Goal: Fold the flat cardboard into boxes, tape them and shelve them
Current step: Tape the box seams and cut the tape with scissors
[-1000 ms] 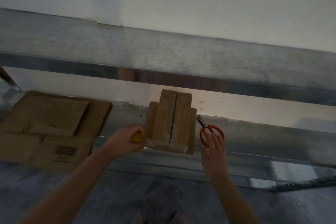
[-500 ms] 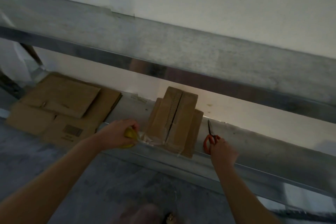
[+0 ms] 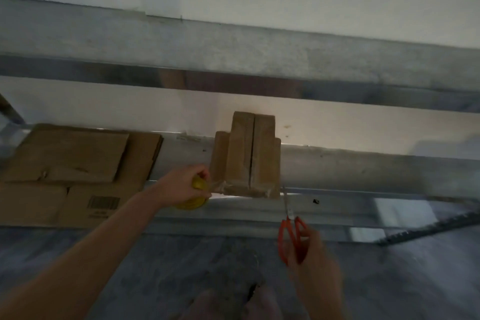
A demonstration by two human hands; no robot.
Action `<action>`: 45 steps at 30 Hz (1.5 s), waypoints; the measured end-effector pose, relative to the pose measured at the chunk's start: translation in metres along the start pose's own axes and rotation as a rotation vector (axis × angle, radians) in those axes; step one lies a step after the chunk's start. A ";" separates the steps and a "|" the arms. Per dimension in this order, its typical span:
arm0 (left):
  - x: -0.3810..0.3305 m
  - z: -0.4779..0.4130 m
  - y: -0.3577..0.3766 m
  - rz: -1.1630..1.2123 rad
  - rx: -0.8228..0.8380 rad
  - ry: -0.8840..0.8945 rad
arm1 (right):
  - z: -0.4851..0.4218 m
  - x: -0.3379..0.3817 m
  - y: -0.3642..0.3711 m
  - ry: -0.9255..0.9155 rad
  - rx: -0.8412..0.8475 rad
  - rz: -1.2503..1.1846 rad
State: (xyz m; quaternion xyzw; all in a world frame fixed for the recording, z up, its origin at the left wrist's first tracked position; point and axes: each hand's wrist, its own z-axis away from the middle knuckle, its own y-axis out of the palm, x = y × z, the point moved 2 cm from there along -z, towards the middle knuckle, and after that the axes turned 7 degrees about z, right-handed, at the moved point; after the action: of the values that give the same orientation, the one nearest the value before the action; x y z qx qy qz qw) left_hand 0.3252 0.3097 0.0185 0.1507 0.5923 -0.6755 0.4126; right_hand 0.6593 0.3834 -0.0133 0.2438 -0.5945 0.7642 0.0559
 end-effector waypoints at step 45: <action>0.016 -0.001 0.000 -0.035 0.036 0.106 | 0.027 0.109 0.081 0.251 0.412 -0.621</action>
State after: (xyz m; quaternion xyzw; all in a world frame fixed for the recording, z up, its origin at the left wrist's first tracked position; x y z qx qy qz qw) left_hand 0.3149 0.3045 0.0070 0.1834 0.6034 -0.6844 0.3660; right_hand 0.5417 0.3131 -0.0322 0.3230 -0.3148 0.8381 0.3066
